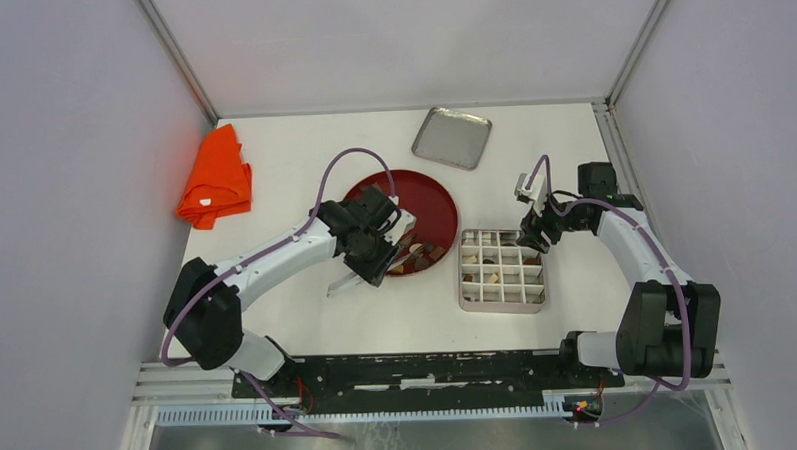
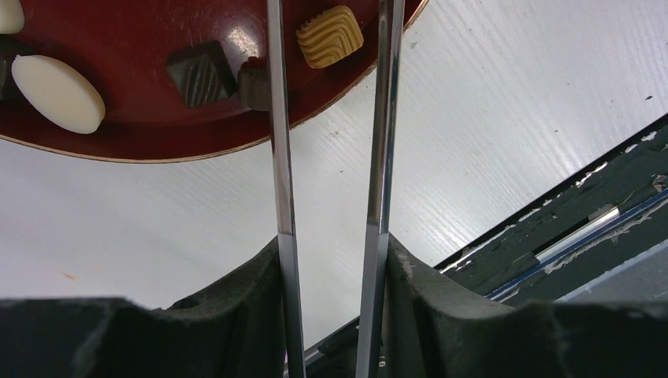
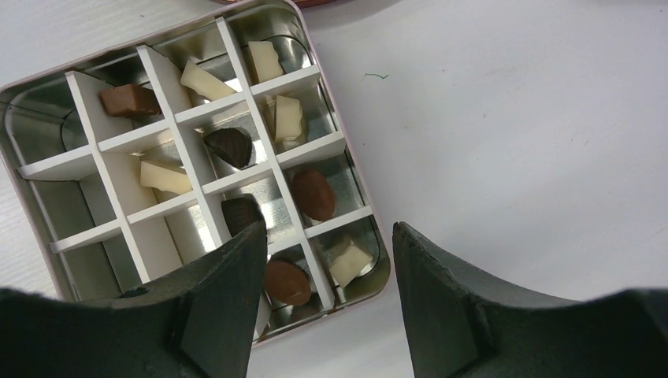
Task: Pack the chocolate
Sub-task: Pick up the fake chocolate from the plate.
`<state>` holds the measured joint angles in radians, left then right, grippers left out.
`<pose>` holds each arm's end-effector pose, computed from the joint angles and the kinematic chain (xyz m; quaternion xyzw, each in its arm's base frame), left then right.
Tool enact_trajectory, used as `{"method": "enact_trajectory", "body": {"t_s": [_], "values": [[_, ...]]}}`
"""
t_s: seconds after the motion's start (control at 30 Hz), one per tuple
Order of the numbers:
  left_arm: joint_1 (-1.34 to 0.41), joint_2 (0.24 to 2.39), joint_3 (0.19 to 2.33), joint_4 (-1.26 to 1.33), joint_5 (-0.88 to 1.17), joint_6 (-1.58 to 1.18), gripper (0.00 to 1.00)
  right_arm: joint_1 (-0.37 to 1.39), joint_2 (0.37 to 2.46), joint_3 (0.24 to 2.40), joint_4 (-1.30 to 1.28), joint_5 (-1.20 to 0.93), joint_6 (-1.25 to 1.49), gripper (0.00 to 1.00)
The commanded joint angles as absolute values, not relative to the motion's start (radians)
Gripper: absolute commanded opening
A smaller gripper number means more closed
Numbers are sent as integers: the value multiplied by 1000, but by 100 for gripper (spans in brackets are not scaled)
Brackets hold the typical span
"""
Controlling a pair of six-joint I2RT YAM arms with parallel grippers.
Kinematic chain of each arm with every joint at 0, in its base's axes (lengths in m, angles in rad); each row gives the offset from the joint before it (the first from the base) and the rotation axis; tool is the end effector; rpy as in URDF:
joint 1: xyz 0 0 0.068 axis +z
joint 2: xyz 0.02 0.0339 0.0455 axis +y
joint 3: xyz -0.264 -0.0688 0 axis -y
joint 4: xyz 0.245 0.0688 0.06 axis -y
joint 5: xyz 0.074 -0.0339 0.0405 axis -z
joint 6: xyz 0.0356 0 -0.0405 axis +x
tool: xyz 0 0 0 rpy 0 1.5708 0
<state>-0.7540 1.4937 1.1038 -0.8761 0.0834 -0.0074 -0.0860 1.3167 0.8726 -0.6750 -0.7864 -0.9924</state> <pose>0.2035 -0.1952 0.2347 0.3660 0.9172 -0.0946 0.1255 0.2452 0.0042 0.2287 -0.4713 0.7718 0.2142 0.3692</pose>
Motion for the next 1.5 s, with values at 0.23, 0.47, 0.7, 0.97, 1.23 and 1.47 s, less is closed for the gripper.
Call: {"method": "enact_trajectory", "body": {"t_s": [0.23,0.47,0.7,0.97,1.23,1.47], "values": [[-750,1482,1116,-877,80,3,47,-89,1319,887,-688,-822,-1007,65],[-750,1494,1136,-882,105,3,47,-89,1315,887,-689,-824,-1009,66],[-751,1483,1137,-885,121,3,47,-89,1318,888,-691,-827,-1012,66],[-750,1512,1137,-881,104,3,47,-89,1316,889,-693,-828,-1013,66],[-751,1519,1130,-875,104,-23,45,-89,1316,891,-698,-832,-1018,66],[-750,1508,1157,-910,69,-39,31,-89,1317,891,-699,-833,-1017,66]]}}
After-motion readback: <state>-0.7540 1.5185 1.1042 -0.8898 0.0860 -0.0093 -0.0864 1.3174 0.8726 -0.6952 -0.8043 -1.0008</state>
